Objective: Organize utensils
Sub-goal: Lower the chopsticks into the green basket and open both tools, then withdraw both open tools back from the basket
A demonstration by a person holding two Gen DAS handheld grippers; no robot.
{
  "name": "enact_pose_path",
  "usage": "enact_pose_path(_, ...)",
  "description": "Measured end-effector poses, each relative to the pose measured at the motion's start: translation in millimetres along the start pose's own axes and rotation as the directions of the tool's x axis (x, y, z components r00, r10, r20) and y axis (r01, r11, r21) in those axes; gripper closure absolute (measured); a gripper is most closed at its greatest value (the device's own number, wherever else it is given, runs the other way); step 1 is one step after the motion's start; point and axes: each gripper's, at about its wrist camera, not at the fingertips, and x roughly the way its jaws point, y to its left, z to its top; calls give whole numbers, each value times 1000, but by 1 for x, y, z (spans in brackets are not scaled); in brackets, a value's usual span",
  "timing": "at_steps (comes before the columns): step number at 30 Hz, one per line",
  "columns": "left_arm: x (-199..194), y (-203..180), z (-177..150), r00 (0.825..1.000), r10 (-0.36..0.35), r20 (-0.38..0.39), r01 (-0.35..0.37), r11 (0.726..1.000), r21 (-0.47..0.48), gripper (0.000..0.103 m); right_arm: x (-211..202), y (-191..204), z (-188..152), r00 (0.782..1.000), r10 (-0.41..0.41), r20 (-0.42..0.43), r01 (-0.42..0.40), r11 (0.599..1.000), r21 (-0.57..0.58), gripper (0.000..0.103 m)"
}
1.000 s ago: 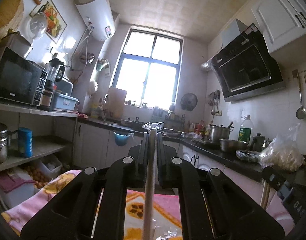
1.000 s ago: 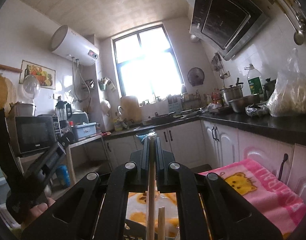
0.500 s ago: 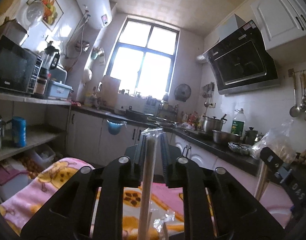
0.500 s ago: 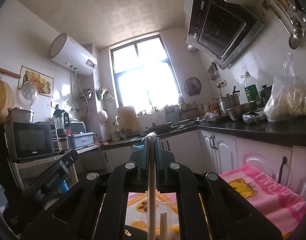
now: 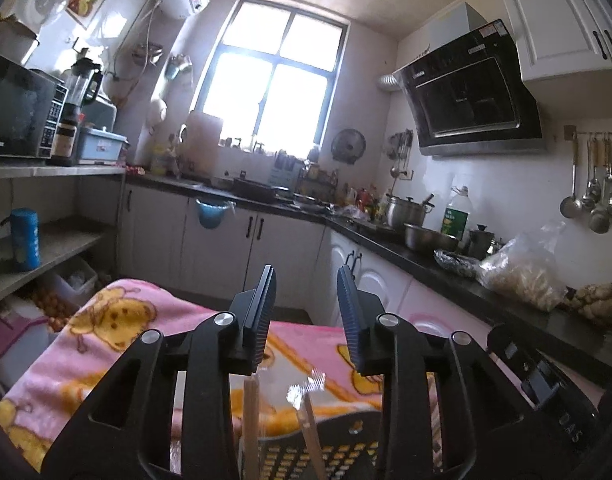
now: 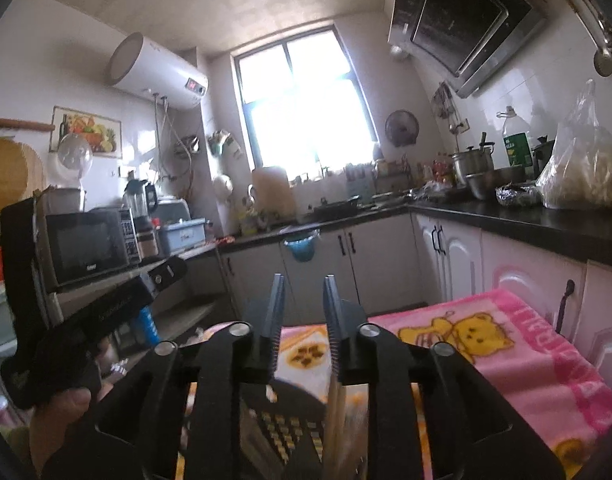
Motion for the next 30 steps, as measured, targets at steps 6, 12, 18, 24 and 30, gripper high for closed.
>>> enact_pose_path(6, -14, 2, 4, 998, -29, -58, 28, 999, -18, 71, -29, 1, -3, 998, -1, -63, 0, 1000, -2, 69)
enact_pose_path(12, -43, -4, 4, 992, -76, -102, 73, 997, -24, 58, -62, 1, -3, 995, -16, -94, 18, 1000, 18, 59)
enact_pose_path(18, -70, -15, 2, 984, -117, -136, 116, 993, -11, 44, -96, 7, 3, 995, -17, -103, 21, 999, 33, 48)
enact_pose_path(24, -95, -19, -5, 976, -141, -168, 141, 990, -9, 28, -126, 21, 7, 996, -44, -83, 42, 999, -28, 33)
enact_pose_path(30, -120, -20, -19, 970, -126, -209, 134, 991, 26, 12, -147, 28, 0, 996, -45, -77, 42, 998, -39, 18)
